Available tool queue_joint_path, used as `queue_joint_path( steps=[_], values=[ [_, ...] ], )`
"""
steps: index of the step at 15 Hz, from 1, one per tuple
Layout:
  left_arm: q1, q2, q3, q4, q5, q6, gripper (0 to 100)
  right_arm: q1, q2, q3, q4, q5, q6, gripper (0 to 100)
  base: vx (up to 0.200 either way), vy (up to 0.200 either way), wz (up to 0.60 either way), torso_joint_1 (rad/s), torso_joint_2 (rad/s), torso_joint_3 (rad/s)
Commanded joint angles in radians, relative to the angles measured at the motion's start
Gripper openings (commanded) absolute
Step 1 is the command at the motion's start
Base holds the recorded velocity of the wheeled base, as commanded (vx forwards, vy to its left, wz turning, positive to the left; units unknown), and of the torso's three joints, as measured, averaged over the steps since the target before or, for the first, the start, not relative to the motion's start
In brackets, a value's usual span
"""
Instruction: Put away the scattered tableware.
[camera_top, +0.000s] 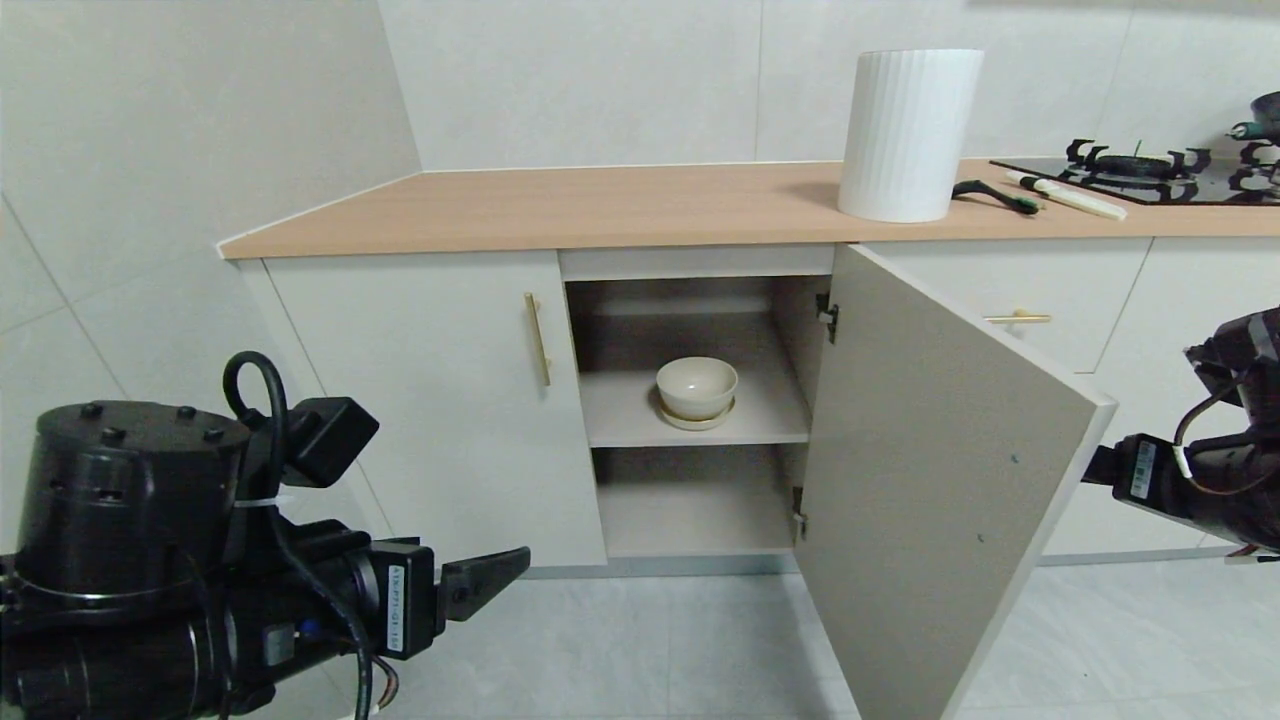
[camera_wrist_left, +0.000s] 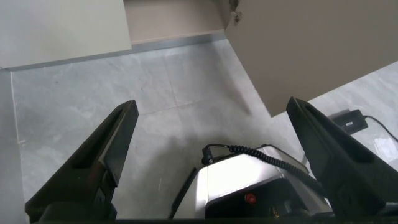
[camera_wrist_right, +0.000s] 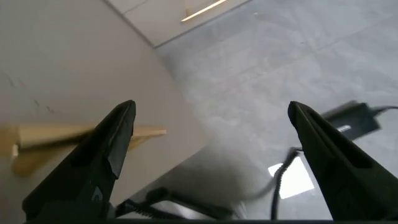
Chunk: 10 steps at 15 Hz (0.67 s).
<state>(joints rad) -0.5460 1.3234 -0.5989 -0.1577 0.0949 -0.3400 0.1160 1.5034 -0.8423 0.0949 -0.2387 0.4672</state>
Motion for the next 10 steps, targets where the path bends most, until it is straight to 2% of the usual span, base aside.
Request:
queue_joint_path(
  steps=[1, 3, 7, 10],
  values=[
    [0.000, 0.000, 0.001, 0.000, 0.000, -0.001, 100, 0.030, 0.008, 0.002, -0.001, 0.001, 0.011, 100, 0.000, 0.000, 0.00, 0.000, 0.00, 0.000],
    [0.000, -0.001, 0.001, 0.000, 0.000, -0.001, 100, 0.057, 0.008, 0.002, -0.001, 0.002, 0.030, 100, 0.000, 0.000, 0.00, 0.000, 0.00, 0.000],
    [0.000, -0.003, -0.002, 0.000, 0.003, -0.002, 100, 0.179, 0.072, -0.032, -0.012, 0.065, 0.030, 100, 0.000, 0.000, 0.00, 0.000, 0.00, 0.000],
    [0.000, -0.007, -0.010, 0.000, 0.005, -0.001, 100, 0.248, 0.178, -0.153, -0.009, 0.090, 0.022, 100, 0.000, 0.000, 0.00, 0.000, 0.00, 0.000]
  ],
)
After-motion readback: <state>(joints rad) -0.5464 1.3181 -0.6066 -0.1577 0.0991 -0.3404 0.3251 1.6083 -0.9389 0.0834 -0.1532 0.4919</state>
